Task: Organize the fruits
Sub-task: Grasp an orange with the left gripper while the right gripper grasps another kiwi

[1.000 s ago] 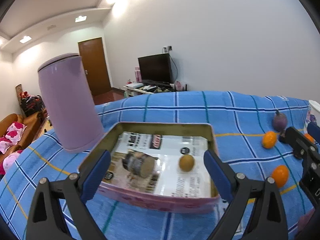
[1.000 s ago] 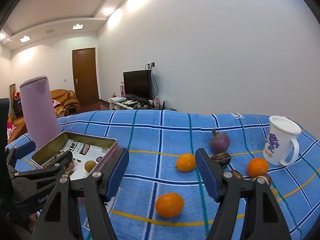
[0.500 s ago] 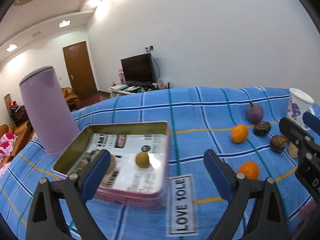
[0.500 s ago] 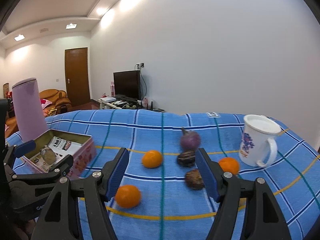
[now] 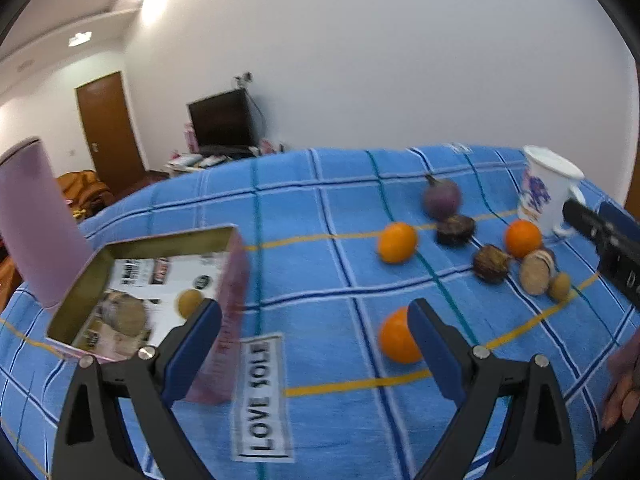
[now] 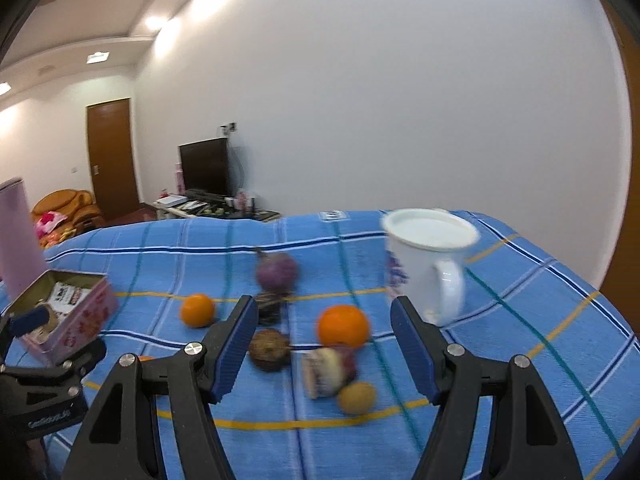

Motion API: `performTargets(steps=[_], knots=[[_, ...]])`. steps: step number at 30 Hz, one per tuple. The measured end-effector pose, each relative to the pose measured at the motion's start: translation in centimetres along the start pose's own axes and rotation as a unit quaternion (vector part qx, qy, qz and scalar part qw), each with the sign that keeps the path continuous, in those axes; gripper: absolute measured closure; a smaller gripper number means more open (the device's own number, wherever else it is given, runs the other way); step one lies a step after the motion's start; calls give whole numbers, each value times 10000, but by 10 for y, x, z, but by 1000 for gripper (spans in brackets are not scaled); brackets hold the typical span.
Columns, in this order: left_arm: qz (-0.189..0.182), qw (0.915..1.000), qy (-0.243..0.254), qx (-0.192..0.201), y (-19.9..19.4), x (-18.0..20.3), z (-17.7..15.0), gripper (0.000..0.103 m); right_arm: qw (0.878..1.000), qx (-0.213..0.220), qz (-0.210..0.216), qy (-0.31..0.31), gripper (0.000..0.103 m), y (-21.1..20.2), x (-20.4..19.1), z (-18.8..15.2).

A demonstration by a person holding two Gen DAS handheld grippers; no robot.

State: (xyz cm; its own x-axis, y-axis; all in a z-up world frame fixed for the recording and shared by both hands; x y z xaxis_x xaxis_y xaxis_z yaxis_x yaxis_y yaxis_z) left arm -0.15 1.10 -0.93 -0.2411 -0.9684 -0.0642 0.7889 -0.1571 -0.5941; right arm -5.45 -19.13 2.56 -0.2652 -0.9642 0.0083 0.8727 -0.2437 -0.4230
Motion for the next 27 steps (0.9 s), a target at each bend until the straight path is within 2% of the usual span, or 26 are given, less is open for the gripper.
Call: performTargets(steps=[4, 7, 11, 13, 15, 18, 22, 27], knots=[[-228, 9992, 107, -326, 16, 17, 3, 7, 9994, -121, -183, 286, 33, 5, 30, 0], [-486, 9956, -85, -802, 35, 25, 1, 13, 9975, -269, -325, 562, 33, 10, 55, -1], [-580, 9925, -147, -1070, 47, 32, -1, 30, 9933, -400, -412, 999, 33, 13, 87, -3], [-652, 9914, -116, -1131, 51, 36, -1, 42, 9910, -494, -351, 1196, 33, 16, 97, -5], [-724, 9897, -12, -1237, 54, 42, -2, 62, 9892, -623, -146, 1321, 33, 18, 99, -6], [-820, 9890, 49, -1229, 53, 47, -2, 63, 9873, -846, 282, 1311, 33, 24, 90, -8], [-1033, 9880, -78, -1143, 47, 42, -1, 63, 9869, -1063, 630, 1036, 33, 24, 77, -10], [-1413, 9875, -310, -630, 26, 30, 2, 63, 9818, -1599, 976, 327, 43, 29, 50, -22]])
Point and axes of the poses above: each gripper's, at about its wrist camera, not at the fingertips, and y roughly the way its jaws point, x to its right, z to its top, the point moved 1 cm from there along y, roughly the way its jaws point, and after that the axes turned 3 degrees about -z, right-handed, at the moved point
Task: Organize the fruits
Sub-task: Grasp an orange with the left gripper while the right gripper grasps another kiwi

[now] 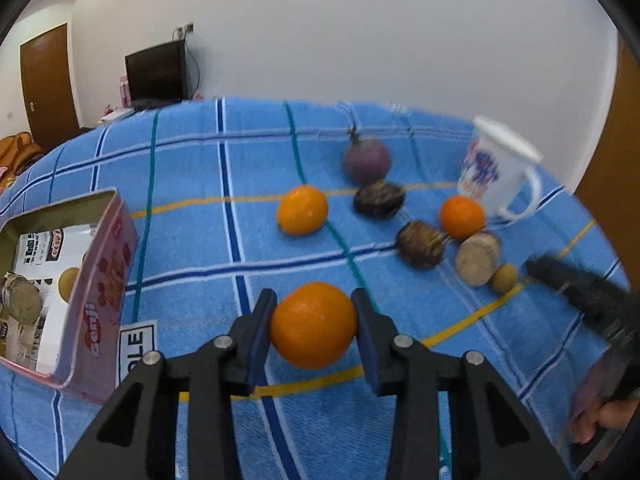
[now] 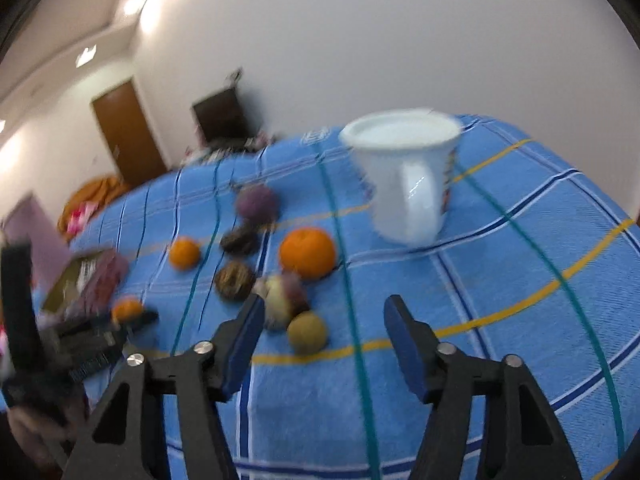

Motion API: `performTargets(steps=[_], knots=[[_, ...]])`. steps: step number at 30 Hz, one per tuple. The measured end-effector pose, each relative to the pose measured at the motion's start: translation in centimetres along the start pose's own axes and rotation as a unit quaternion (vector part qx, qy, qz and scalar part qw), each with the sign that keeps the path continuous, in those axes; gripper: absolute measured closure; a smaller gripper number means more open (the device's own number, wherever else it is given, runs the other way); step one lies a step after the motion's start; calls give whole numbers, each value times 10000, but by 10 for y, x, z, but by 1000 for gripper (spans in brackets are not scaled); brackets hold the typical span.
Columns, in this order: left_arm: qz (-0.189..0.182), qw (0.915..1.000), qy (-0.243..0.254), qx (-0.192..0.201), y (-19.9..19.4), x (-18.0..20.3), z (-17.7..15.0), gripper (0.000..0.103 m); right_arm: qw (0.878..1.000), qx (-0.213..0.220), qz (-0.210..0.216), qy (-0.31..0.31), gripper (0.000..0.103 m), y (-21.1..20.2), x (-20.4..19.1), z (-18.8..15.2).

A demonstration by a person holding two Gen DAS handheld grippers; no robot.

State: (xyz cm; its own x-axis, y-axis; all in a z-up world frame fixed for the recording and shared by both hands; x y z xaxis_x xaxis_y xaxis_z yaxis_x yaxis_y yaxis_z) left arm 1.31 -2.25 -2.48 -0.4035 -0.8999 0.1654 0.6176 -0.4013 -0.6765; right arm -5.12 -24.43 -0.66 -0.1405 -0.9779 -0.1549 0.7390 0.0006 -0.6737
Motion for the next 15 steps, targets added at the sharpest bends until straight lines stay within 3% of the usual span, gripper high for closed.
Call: performTargets(steps=[3, 6, 8, 11, 15], knots=[[-90, 9998, -46, 174, -7, 1, 2, 63, 9983, -492, 67, -294, 57, 15, -10, -8], [-129, 9996, -66, 236, -11, -2, 3, 63, 9958, -778, 17, -493, 57, 29, -17, -9], [-103, 9997, -61, 218, -10, -2, 3, 63, 9948, -805, -55, -619, 58, 32, -21, -7], [-63, 9997, -39, 226, -12, -2, 1, 63, 9938, -803, -224, -730, 75, 31, -24, -8], [39, 9996, 31, 281, -13, 1, 2, 63, 9958, -744, -190, -495, 75, 23, -14, -9]])
Point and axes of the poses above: each gripper's, at about its wrist camera, not at the fingertips, and y roughly the way its jaws point, x to its right, z to its top, the point moved 1 cm from there along y, roughly the way its jaws point, and after that the axes turned 3 degrees about -z, right-handed, at the moved point
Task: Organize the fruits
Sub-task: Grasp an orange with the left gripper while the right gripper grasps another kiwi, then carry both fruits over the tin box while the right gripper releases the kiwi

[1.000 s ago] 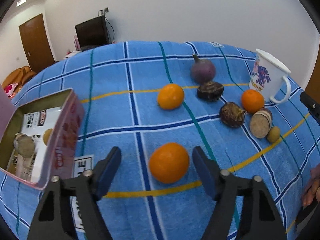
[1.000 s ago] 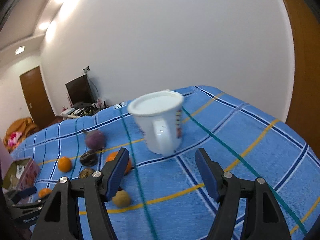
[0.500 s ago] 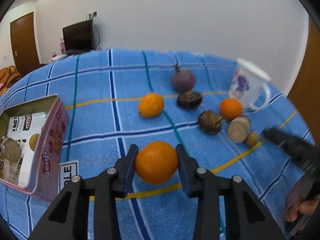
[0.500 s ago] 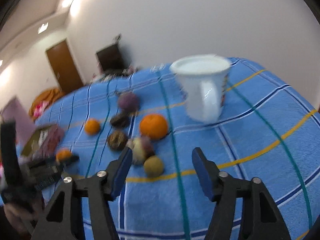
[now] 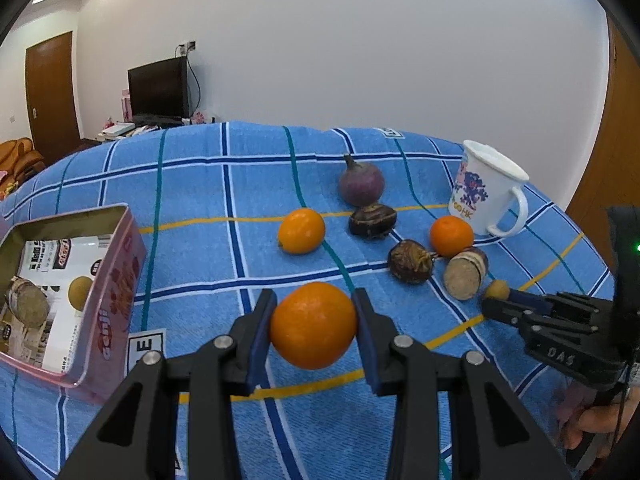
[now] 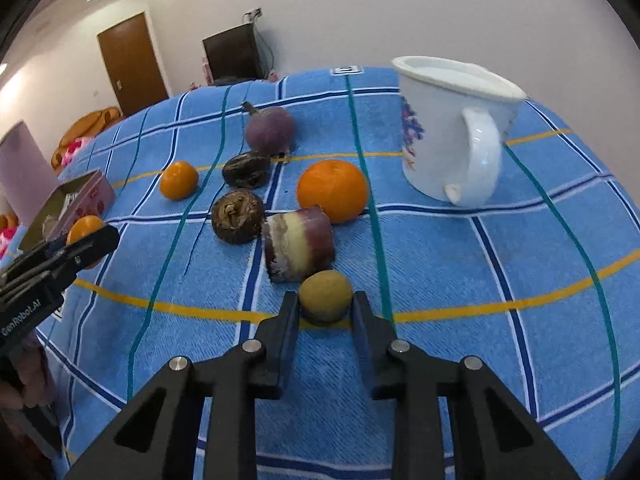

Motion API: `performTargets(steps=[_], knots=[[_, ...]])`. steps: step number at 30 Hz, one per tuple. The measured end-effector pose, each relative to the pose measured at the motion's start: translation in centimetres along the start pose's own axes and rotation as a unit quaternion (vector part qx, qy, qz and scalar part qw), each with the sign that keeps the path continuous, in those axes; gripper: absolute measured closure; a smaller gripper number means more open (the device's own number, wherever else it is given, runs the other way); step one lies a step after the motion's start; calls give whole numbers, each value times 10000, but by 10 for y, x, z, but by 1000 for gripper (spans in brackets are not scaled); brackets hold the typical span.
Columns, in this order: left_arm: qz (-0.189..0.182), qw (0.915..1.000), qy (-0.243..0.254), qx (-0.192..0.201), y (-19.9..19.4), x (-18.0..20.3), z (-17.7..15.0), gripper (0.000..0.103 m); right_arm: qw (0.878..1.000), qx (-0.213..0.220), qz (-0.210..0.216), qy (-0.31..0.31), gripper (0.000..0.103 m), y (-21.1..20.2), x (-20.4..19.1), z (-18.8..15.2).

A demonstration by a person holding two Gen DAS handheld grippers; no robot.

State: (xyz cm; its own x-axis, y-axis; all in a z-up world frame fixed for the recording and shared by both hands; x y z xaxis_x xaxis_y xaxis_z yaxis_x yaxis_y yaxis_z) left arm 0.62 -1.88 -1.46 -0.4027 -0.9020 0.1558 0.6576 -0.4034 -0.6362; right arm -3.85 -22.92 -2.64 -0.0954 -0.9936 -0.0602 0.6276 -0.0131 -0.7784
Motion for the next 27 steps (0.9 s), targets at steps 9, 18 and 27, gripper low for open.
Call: performTargets(steps=[9, 18, 27], knots=[[295, 9986, 188, 389, -18, -3, 7, 63, 9959, 830, 127, 326, 75, -50, -9, 7], [811, 9924, 280, 883, -43, -47, 20, 63, 9894, 1400, 346, 160, 75, -58, -79, 17], [1390, 9845, 84, 1067, -53, -103, 23, 63, 9863, 1510, 599, -270, 74, -39, -153, 30]])
Point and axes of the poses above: each gripper's, at about its wrist camera, not at the fingertips, and y roughly the way its jaws point, x to its right, z to its top, the point moved 1 cm from there along y, roughly the way its jaws point, and after that the axes turned 3 degrees about -z, right-handed, at the moved point
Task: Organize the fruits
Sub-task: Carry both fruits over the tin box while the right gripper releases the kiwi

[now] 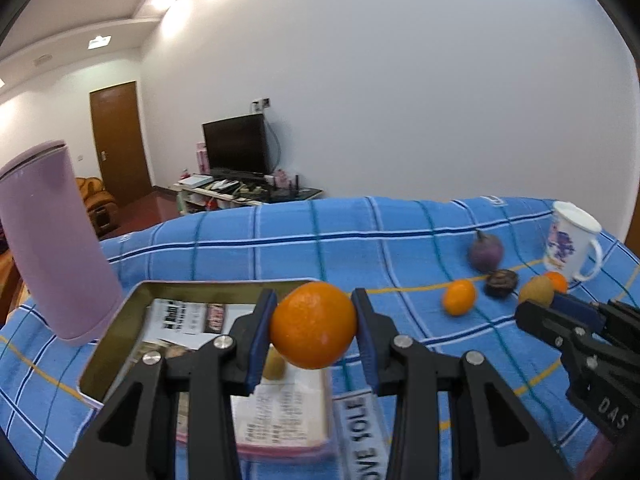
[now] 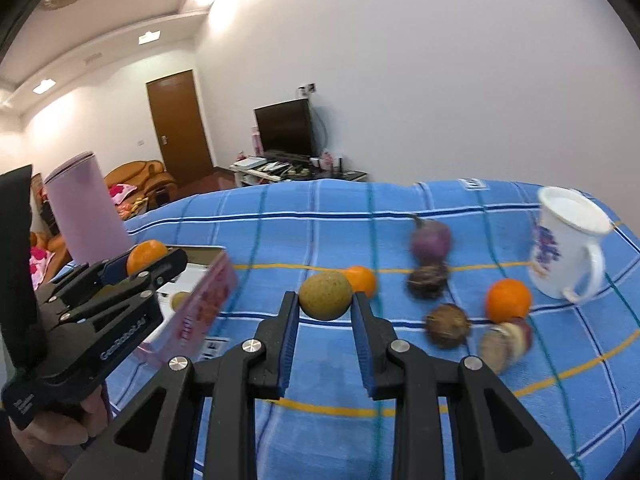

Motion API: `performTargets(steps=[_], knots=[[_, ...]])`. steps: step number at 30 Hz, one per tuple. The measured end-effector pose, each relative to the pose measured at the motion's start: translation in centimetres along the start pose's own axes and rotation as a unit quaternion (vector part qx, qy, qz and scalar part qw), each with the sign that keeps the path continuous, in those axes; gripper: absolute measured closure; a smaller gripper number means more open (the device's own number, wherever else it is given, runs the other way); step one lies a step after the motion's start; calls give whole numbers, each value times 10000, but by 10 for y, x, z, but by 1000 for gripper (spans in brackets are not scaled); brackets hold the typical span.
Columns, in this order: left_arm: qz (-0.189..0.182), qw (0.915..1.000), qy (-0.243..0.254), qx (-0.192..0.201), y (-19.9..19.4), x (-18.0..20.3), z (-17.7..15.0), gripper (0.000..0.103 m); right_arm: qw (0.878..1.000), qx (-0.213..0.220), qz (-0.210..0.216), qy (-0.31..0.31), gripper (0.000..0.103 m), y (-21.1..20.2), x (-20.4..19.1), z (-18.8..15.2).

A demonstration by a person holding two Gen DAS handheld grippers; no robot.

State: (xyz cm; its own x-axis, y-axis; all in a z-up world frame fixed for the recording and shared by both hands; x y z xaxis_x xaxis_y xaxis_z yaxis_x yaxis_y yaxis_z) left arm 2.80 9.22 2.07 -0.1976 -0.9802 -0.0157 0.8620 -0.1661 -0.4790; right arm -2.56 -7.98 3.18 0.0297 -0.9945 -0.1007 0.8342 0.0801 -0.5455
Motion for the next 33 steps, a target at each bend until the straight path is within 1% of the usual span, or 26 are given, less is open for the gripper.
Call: performTargets(steps=[5, 12, 22, 26, 33], knots=[[152, 9998, -65, 61, 2, -20, 0, 63, 9997, 82, 180, -114, 74, 14, -31, 4], [327, 9992, -217, 27, 3, -45, -3, 63, 9989, 108, 387, -240, 74, 25, -66, 5], [586, 9976, -381, 10, 2, -74, -8, 63, 9982, 212, 438, -356, 74, 35, -94, 3], [700, 9969, -368, 4, 3, -82, -9, 63, 9981, 190, 437, -388, 74, 41, -102, 2], [995, 9942, -409, -24, 5, -104, -12, 63, 9982, 152, 532, -209, 74, 56, -117, 7]])
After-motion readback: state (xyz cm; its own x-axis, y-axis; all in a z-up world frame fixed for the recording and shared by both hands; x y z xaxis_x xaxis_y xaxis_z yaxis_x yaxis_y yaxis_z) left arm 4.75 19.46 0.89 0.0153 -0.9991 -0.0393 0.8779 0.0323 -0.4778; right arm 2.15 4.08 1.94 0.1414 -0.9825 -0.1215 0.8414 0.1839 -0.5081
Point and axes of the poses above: each gripper's, at about its wrist camera, not at the fingertips, and y roughly the way its jaws point, x to its right, z to its top, the point moved 1 cm from there along y, roughly the way its jaws point, and after that the axes turned 3 degrees about -z, right-handed, at the moved point
